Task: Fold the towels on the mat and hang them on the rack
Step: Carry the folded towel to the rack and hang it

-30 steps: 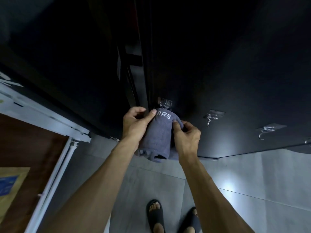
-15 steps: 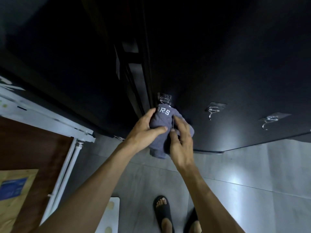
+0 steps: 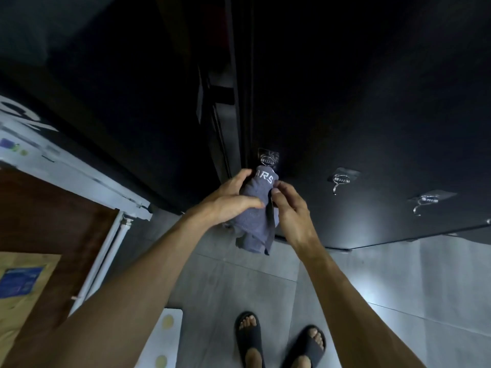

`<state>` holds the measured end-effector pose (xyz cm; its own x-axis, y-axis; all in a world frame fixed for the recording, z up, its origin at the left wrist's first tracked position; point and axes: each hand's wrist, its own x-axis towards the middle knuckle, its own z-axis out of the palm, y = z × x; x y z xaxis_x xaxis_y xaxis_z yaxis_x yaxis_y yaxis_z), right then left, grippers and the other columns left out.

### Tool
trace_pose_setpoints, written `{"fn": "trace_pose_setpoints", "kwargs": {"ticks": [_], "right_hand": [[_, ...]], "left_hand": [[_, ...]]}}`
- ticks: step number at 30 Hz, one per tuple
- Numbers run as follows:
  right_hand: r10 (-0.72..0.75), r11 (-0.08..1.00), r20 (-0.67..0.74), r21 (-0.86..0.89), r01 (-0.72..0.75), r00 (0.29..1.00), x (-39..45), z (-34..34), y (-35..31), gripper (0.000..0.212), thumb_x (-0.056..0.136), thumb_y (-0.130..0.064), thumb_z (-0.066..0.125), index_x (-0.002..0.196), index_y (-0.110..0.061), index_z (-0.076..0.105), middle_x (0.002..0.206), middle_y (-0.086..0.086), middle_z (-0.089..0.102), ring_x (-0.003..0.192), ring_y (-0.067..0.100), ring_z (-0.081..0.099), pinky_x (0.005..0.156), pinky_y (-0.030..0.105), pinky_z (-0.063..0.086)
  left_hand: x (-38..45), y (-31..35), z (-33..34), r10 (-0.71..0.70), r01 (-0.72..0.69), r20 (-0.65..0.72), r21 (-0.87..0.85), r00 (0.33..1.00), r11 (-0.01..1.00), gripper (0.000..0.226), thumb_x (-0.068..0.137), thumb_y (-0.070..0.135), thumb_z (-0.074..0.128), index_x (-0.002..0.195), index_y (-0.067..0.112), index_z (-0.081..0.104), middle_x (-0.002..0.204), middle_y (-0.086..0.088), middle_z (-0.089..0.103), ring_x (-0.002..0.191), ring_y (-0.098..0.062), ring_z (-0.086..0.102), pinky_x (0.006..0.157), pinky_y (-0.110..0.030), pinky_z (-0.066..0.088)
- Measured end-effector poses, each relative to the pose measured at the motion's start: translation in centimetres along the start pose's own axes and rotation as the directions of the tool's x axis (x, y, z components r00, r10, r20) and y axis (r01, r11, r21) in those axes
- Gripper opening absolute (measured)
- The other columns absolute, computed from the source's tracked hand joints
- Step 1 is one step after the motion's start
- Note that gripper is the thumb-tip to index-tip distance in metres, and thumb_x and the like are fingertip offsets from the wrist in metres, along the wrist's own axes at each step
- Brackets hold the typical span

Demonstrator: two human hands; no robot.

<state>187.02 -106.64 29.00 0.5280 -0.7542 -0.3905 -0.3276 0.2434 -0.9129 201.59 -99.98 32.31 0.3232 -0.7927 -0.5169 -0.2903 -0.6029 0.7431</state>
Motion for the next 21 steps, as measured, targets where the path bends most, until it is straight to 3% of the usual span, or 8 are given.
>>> {"fn": "trace_pose_setpoints", "kwargs": {"ticks": [3,6,12,16,19,21], "right_hand": [[-0.054,0.978,-0.023,-0.204,0.048,0.998,-0.3,-1.0,-0.9,0.026,0.097,-0.035,0.051,0.119,-0.024,0.060,0.122,-0.001,0.059,0.106,0.010,0.059,0.085,0.022,0.047],[-0.134,0.946,-0.012,-0.300,0.124,0.991,-1.5,-1.6,-2.8,0.024,0.095,-0.033,0.053,0.116,-0.024,0.060,0.117,-0.001,0.059,0.100,0.010,0.060,0.084,0.027,0.051],[-0.314,0.812,0.228,-0.439,0.385,0.921,-2.8,-1.4,-8.1,0.032,0.094,-0.034,0.055,0.123,-0.023,0.058,0.118,-0.004,0.058,0.104,0.010,0.059,0.090,0.030,0.050],[-0.353,0.691,0.469,-0.453,0.563,0.810,-2.8,-0.5,-10.9,0.034,0.092,-0.034,0.059,0.124,-0.022,0.058,0.114,-0.007,0.059,0.098,0.007,0.058,0.086,0.025,0.049],[-0.325,0.614,0.646,-0.411,0.674,0.691,-3.0,0.2,-11.8,0.035,0.092,-0.034,0.061,0.125,-0.022,0.057,0.112,-0.008,0.057,0.098,0.007,0.057,0.084,0.023,0.048],[-0.286,0.549,0.762,-0.367,0.751,0.581,-3.7,0.5,-12.1,0.037,0.091,-0.032,0.062,0.126,-0.021,0.057,0.112,-0.007,0.056,0.099,0.008,0.056,0.084,0.024,0.049]], "left_hand": [[-0.6,0.3,-0.6,0.014,-0.013,-0.070,0.007,0.997,1.000,0.060,0.086,0.034,0.067,0.140,0.030,0.041,0.135,0.012,0.048,0.125,-0.006,0.043,0.094,-0.022,0.035],[-2.3,0.1,-0.8,0.047,-0.042,-0.241,0.025,0.970,0.999,0.051,0.090,0.044,0.060,0.136,0.029,0.047,0.136,0.008,0.052,0.127,-0.008,0.046,0.103,-0.028,0.039],[-8.7,-0.3,0.1,0.120,-0.025,-0.461,0.207,0.879,0.978,0.040,0.090,0.044,0.059,0.124,0.024,0.059,0.116,0.006,0.063,0.107,-0.008,0.059,0.091,-0.034,0.051],[-12.9,0.1,2.3,0.039,0.101,-0.608,0.193,0.793,0.976,0.035,0.085,0.044,0.064,0.115,0.025,0.063,0.100,0.008,0.064,0.095,-0.008,0.062,0.079,-0.029,0.051],[-15.8,1.1,4.7,-0.020,0.187,-0.690,0.168,0.724,0.968,0.039,0.080,0.050,0.059,0.107,0.022,0.064,0.096,0.005,0.065,0.089,-0.015,0.062,0.077,-0.031,0.050],[-17.8,1.8,7.0,-0.082,0.283,-0.740,0.151,0.667,0.947,0.032,0.083,0.044,0.065,0.104,0.020,0.065,0.097,0.001,0.065,0.089,-0.019,0.061,0.075,-0.031,0.049]]}}
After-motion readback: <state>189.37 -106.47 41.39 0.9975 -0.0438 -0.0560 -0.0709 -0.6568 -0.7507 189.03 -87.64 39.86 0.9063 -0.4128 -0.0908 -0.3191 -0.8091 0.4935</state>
